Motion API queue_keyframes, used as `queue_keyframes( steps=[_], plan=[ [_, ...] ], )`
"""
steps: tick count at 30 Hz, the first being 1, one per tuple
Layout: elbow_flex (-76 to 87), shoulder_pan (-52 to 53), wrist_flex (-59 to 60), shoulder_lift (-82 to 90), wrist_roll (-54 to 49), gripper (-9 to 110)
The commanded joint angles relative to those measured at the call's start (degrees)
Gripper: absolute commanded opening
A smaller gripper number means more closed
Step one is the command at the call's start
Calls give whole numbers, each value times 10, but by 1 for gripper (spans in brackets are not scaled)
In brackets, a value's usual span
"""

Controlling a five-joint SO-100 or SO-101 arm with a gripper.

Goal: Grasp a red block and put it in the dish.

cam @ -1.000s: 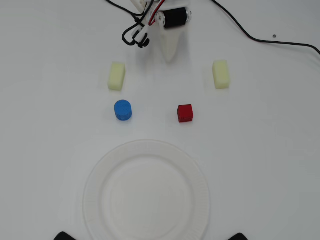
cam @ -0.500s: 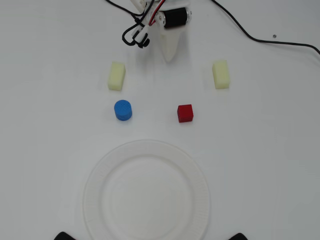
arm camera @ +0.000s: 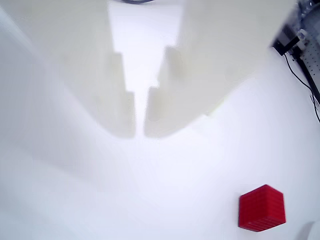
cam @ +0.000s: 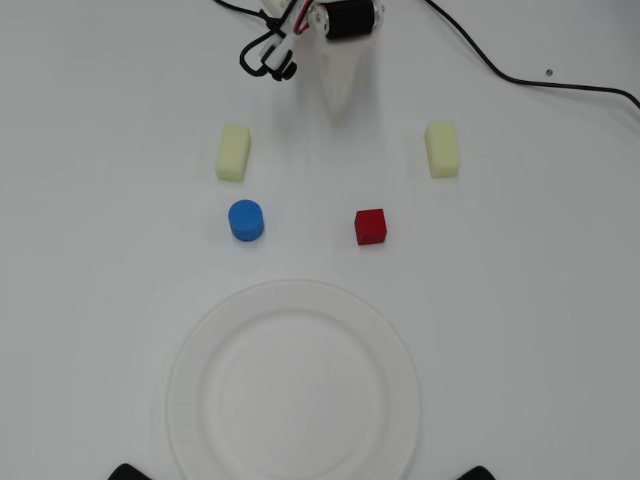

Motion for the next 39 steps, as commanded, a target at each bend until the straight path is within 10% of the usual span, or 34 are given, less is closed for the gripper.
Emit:
queue_keyframes(
  steps=[1,8,21,39],
  plan=[
    [-108,-2,11,-168,2,0],
    [-340,-11,76,-422,-1,1],
    [-518,-46,45,-663,28,43],
    [-613,-14,-28,-885,49,45]
  ],
)
